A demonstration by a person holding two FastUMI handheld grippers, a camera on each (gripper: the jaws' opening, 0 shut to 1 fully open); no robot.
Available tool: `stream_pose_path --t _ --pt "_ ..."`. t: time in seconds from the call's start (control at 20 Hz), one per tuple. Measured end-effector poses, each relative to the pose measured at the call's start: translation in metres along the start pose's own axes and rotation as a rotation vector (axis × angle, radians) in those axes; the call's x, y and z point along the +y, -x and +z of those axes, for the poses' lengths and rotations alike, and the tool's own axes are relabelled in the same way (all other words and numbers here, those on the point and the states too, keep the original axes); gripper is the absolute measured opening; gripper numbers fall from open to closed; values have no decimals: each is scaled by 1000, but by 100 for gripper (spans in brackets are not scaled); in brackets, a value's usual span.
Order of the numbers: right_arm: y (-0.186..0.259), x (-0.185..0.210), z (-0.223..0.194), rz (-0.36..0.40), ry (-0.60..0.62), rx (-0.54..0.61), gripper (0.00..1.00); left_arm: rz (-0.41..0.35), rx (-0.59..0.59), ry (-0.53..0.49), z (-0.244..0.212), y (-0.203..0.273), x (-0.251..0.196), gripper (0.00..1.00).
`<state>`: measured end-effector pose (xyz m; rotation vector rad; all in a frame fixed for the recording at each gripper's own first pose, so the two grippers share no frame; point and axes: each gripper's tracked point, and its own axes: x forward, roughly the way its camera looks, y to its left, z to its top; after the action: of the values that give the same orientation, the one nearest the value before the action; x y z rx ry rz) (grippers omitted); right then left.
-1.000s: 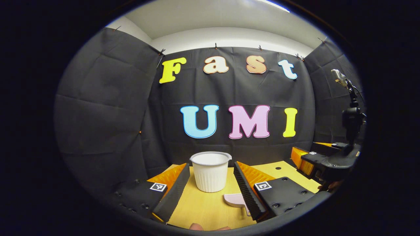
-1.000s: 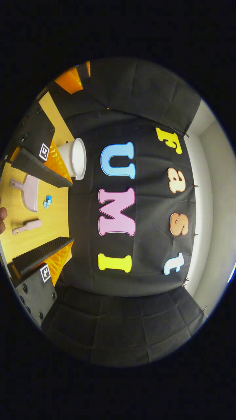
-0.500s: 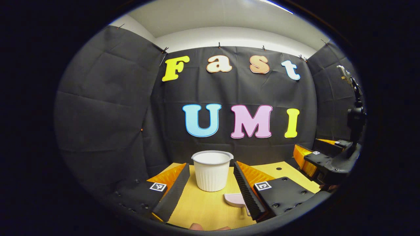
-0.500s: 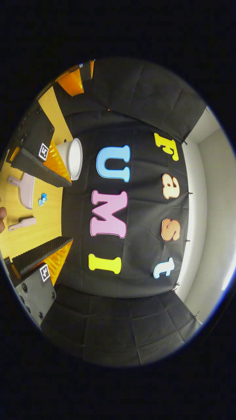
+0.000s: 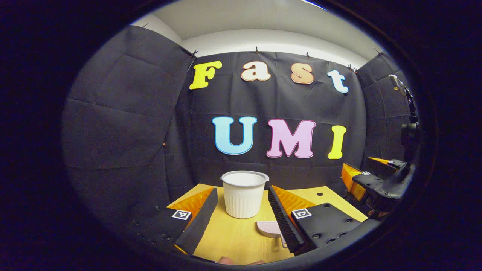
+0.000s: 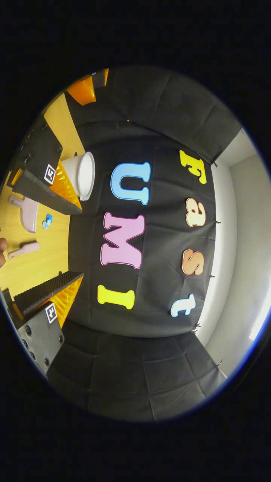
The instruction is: Pick up the small broom and dustpan from the desktop, sweep the trash into the dustpan with the broom, and then empty the trash into the garbage bin.
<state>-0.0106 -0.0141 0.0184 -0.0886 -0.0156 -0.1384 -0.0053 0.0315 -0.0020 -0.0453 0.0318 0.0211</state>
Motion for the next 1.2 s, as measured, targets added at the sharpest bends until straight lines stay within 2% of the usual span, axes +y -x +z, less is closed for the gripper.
stream_pose_path --t 0.15,0.35,0.5,0.55,0.6,0.75,0.85,0.9,1.05,1.2 --pt "-11 -31 18 -84 5 -29 99 -69 -10 42 7 -9 -15 79" --pt "-28 -50 12 -136 23 -23 96 -156 18 -27 0 -36 -43 80" --pt "-40 -60 5 -151 49 -18 97 -297 90 -16 -30 -56 -87 80" --pt "-44 -64 1 -147 61 -21 99 -340 130 -20 -51 -64 -100 80" --pt "-52 -71 -3 -150 90 -28 97 -356 193 -30 -78 -72 -110 80" --pt "-75 -102 -15 -187 158 -24 99 -361 466 -45 -169 -85 -130 80" --pt "-91 -117 -26 -200 152 -2 99 -328 624 -13 -213 -98 -139 82" --pt "-100 -124 -35 -204 142 12 97 -311 692 9 -231 -102 -144 82" --pt "-124 -139 -63 -208 123 60 99 -262 872 74 -266 -112 -149 82" --pt "-148 -158 -93 -208 143 103 99 -197 1007 62 -295 -124 -150 83"
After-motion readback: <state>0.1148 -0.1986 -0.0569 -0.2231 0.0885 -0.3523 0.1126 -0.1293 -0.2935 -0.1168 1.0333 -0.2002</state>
